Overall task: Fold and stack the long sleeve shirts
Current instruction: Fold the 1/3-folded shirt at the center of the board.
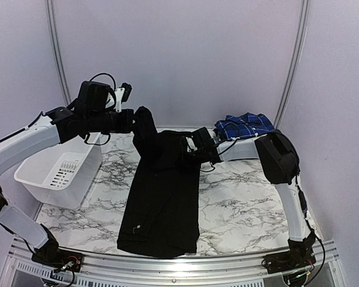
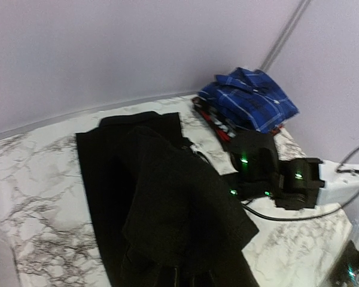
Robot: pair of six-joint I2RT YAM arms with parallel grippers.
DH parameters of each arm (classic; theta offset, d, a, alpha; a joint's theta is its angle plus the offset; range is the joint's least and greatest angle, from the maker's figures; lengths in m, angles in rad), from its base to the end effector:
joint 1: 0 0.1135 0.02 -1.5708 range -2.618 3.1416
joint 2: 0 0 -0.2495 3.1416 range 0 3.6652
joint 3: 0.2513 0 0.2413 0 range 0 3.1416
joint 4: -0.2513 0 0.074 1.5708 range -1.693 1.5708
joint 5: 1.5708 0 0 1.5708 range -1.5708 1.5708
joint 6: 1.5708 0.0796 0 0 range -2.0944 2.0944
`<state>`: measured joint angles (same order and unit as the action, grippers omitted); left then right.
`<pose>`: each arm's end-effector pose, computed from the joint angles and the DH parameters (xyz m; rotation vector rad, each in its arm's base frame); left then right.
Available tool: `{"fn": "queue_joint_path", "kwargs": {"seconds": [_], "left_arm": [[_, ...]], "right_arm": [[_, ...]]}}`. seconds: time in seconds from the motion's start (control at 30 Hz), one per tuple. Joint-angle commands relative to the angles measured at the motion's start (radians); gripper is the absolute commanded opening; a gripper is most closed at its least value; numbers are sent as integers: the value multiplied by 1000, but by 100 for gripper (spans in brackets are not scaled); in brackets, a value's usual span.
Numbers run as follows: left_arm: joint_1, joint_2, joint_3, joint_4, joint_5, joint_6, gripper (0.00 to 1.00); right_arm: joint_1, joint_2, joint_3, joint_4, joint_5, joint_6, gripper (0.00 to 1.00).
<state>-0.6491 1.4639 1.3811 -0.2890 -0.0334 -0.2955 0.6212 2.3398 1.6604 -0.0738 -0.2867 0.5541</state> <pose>0.2998 -0.2242 0.3463 0.3275 1.9619 -0.5888 0.4120 0.3225 0.0898 -0.2369 2.4601 0.8887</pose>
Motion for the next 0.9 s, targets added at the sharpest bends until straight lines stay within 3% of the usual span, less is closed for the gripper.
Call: {"fn": "queue_joint_path", "kwargs": {"seconds": [0.0,0.27,0.47,0.73,0.87], "left_arm": [[-35,-63,-30,55,352,-6,0],[-103,-22,-180,18,573,-4,0],[-156,81,-300,17,558,-29,0],[-235,174,-300,18,522,-12,0],[-258,172,-308,18,515,-7,11]], "right_arm": [[-1,26,37,-8,-14,8,17],[-23,-78,-19,-15,12,17,24],[-45,-311,-198,-70,163,-27,33],[-45,-395,-316,-96,198,-76,42],[-42,-386,-301,-112,184,-100,44]]}}
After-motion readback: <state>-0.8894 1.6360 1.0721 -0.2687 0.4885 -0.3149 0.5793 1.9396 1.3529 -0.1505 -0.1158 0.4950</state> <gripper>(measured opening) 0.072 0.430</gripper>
